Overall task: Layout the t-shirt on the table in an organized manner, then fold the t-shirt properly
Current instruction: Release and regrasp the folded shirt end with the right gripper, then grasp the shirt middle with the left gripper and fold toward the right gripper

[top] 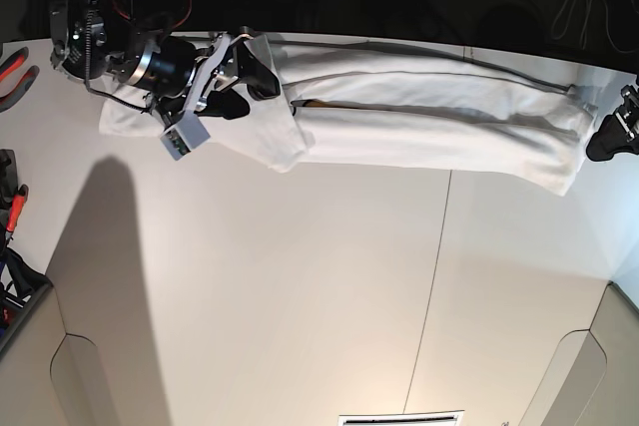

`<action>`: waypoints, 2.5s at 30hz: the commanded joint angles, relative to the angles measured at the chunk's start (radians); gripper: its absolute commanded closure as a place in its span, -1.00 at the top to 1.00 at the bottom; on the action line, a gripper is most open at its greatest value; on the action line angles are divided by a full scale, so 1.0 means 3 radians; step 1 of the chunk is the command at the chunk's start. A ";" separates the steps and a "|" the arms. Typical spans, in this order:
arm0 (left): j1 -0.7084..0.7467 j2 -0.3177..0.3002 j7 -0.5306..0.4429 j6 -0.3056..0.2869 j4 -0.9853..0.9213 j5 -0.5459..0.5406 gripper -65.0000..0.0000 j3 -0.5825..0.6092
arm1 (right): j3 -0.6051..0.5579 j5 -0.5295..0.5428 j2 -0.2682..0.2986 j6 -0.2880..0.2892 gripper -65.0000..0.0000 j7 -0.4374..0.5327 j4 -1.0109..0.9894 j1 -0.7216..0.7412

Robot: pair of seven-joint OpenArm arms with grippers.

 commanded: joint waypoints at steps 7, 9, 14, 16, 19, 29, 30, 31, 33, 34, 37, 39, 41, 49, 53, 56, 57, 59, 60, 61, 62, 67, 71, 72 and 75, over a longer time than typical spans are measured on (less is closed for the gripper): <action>-0.0015 0.0201 -0.0154 -0.0031 0.0050 0.0345 0.44 -0.0009 | -0.0253 -0.0024 0.0009 0.0010 -0.03 0.0114 -0.0636 0.0308; -0.0013 0.0238 -0.0153 -0.0031 0.0050 0.0341 0.44 0.0027 | -0.0271 -0.0023 0.0009 0.0010 -0.03 0.0114 -0.0707 0.0342; -0.0009 0.0270 -0.0150 -0.0031 0.0050 0.0314 0.44 0.0182 | -0.0271 -0.0027 0.0009 0.0010 -0.03 0.0114 -0.0713 0.0357; -0.0009 0.0273 -0.0109 -0.0031 0.0050 0.0268 0.43 0.0273 | -0.0270 -0.0027 0.0009 0.0010 -0.03 0.0116 -0.0713 0.0360; -0.0009 0.0272 -0.0100 -0.0031 0.0050 0.0242 0.39 0.0371 | -0.0271 -0.0027 0.0009 0.0010 -0.03 0.0116 -0.0713 0.0359; -0.0009 0.0334 0.0855 -0.0031 0.0220 -0.0912 -1.00 0.0038 | -0.0270 -0.0014 0.0009 -0.0015 -0.03 0.0117 -0.0711 0.0379; -0.0008 0.0388 0.0955 -0.0031 0.0345 -0.0912 -1.00 -0.0023 | -0.0270 -0.0013 0.0009 -0.0017 -0.03 0.0117 -0.0711 0.0378; 0.0013 0.0453 0.1069 -0.0031 0.0477 -0.0912 -1.00 -0.0071 | -0.0270 -0.0019 0.0009 -0.0015 -0.03 0.0116 -0.0711 0.0378; 0.0098 0.0609 0.1148 -0.0031 0.0801 -0.0912 -1.00 -0.0090 | -0.0270 -0.0014 0.0009 -0.0015 -0.03 0.0117 -0.0711 0.0378; 0.0154 0.0704 0.1148 -0.0031 0.0977 -0.0912 -1.00 -0.0089 | -0.0270 -0.0013 0.0008 -0.0015 -0.03 0.0117 -0.0711 0.0379; 0.0323 0.1010 0.1148 -0.0031 0.1507 -0.0912 -1.00 -0.0060 | -0.0270 -0.0013 0.0006 -0.0015 -0.03 0.0117 -0.0711 0.0388; 0.0415 0.1179 0.1115 -0.0031 0.1812 -0.0912 -1.00 0.0013 | -0.0270 -0.0015 -0.0009 -0.0017 -0.03 0.0114 -0.0711 0.0411; 0.0483 0.1310 0.1080 -0.0031 0.2047 -0.0912 -1.00 0.0121 | -0.0270 -0.0001 -0.0020 -0.0017 -0.03 0.0116 -0.0711 0.0432; 0.0526 0.1615 0.0968 -0.0031 0.2289 -0.0912 -1.00 0.0706 | -0.0270 0.0000 -0.0019 -0.0017 -0.03 0.0114 -0.0711 0.0460; 0.0526 0.1709 0.0816 -0.0031 0.2289 -0.0866 -1.00 0.0930 | -0.0270 0.0003 -0.0019 -0.0015 -0.03 0.0116 -0.0711 0.0460; 0.0526 0.1778 0.0665 -0.0031 0.2289 -0.0609 -1.00 0.1053 | -0.0270 0.0003 -0.0019 -0.0015 -0.03 0.0116 -0.0711 0.0460; 0.0526 0.1789 0.0642 -0.0031 0.2289 -0.0557 -1.00 0.1100 | -0.0270 0.0004 -0.0019 -0.0015 -0.03 0.0116 -0.0711 0.0460; 0.0526 0.1813 0.0624 -0.0031 0.2289 -0.0506 -1.00 0.1193 | -0.0270 0.0051 -0.0019 -0.0015 -0.03 0.0116 -0.0711 0.0460; 0.0526 0.1827 0.0618 -0.0031 0.2289 -0.0504 -1.00 0.1227 | -0.0270 0.0076 -0.0019 -0.0015 -0.03 0.0116 -0.0711 0.0462; 0.0525 0.1841 0.0617 -0.0031 0.2289 -0.0501 -1.00 0.1254 | -0.0270 0.0090 -0.0019 -0.0015 -0.03 0.0116 -0.0711 0.0460; 0.0526 0.1843 0.0601 -0.0031 0.2289 -0.0501 -1.00 0.1280 | -0.0270 0.0103 -0.0019 -0.0015 -0.03 0.0114 -0.0711 0.0460; 0.0516 0.1841 0.0591 -0.0031 0.2289 -0.0445 -0.75 0.1307 | -0.0270 0.0102 -0.0019 -0.0015 -0.03 0.0114 -0.0711 0.0460; 0.0519 0.1841 0.0594 -0.0031 0.2289 -0.0493 0.10 0.1307 | -0.0270 0.0112 -0.0019 -0.0015 -0.03 0.0114 -0.0711 0.0479; 0.0520 0.1841 0.0595 -0.0031 0.2289 -0.0546 0.09 0.1307 | -0.0270 0.0118 -0.0019 -0.0015 -0.03 0.0114 -0.0710 0.0491; 0.0519 0.1841 0.0609 -0.0031 0.2290 -0.0738 0.09 0.1307 | -0.0267 0.0161 -0.0018 -0.0015 -0.03 0.0112 -0.0710 0.0535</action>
